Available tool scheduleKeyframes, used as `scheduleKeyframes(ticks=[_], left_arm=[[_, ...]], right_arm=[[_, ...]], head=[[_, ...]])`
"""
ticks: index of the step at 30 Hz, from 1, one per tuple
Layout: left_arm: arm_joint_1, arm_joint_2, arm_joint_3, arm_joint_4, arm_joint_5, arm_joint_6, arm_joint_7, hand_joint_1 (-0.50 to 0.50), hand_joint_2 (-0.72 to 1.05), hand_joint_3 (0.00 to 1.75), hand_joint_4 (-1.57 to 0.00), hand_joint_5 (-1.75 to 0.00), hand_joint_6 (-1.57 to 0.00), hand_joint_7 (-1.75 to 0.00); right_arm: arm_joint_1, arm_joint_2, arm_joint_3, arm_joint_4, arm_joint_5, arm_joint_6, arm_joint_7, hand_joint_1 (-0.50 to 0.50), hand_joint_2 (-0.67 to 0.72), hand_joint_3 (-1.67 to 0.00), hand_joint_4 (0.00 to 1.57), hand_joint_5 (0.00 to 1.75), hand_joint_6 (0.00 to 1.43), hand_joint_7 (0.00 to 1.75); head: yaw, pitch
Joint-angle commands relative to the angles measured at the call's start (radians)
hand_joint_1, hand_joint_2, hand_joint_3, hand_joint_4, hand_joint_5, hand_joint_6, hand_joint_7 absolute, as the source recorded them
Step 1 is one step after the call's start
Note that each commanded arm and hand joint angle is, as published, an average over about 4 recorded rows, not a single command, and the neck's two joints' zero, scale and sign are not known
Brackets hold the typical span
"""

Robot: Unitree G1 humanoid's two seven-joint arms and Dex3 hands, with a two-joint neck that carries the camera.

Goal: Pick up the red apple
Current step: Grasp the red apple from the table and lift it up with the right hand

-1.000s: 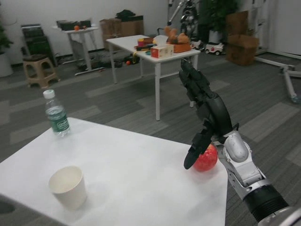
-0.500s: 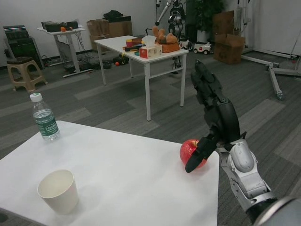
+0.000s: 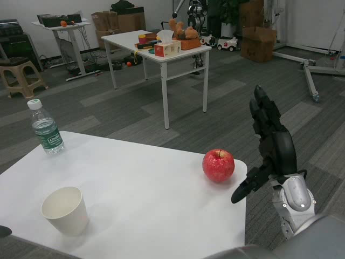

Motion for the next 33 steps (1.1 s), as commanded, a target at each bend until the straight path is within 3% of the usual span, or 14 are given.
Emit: scheduleKeyframes(ticks=[1, 10, 19, 29, 33], left_arm=[[-0.017, 0.005, -0.01, 0.012, -0.006, 0.001, -0.001, -0.5, -0.37, 0.04, 0.0, -0.1, 0.0, 0.0], [-0.018, 0.005, -0.017, 0.008, -0.006, 0.0, 0.0, -0.5, -0.37, 0.0, 0.0, -0.1, 0.0, 0.0], [-0.009, 0.003, -0.019, 0.003, -0.006, 0.0, 0.0, -0.5, -0.37, 0.0, 0.0, -0.1, 0.0, 0.0], [0.0, -0.001, -0.022, -0.005, -0.006, 0.0, 0.0, -0.5, -0.37, 0.09, 0.0, -0.1, 0.0, 0.0], [0.0, -0.001, -0.024, -0.005, -0.006, 0.0, 0.0, -0.5, -0.37, 0.04, 0.0, -0.1, 0.0, 0.0]], right_arm=[[-0.009, 0.017, -0.025, 0.064, 0.015, -0.005, 0.013, -0.47, 0.53, 0.0, 0.0, 0.0, 0.0, 0.0], [-0.068, 0.022, -0.025, 0.239, 0.017, -0.018, 0.052, -0.5, 0.55, 0.0, 0.0, 0.0, 0.0, 0.0], [-0.155, 0.002, 0.026, 0.436, 0.018, -0.025, 0.087, -0.48, 0.6, 0.0, 0.0, 0.0, 0.0, 0.0], [-0.214, -0.018, 0.08, 0.599, 0.018, -0.028, 0.108, -0.5, 0.61, 0.0, 0.0, 0.0, 0.0, 0.0], [-0.238, -0.024, 0.095, 0.638, 0.018, -0.03, 0.111, -0.5, 0.66, 0.0, 0.0, 0.0, 0.0, 0.0]], head=[[-0.001, -0.003], [-0.011, 0.006], [-0.041, 0.019], [-0.125, 0.029], [-0.148, 0.034]])
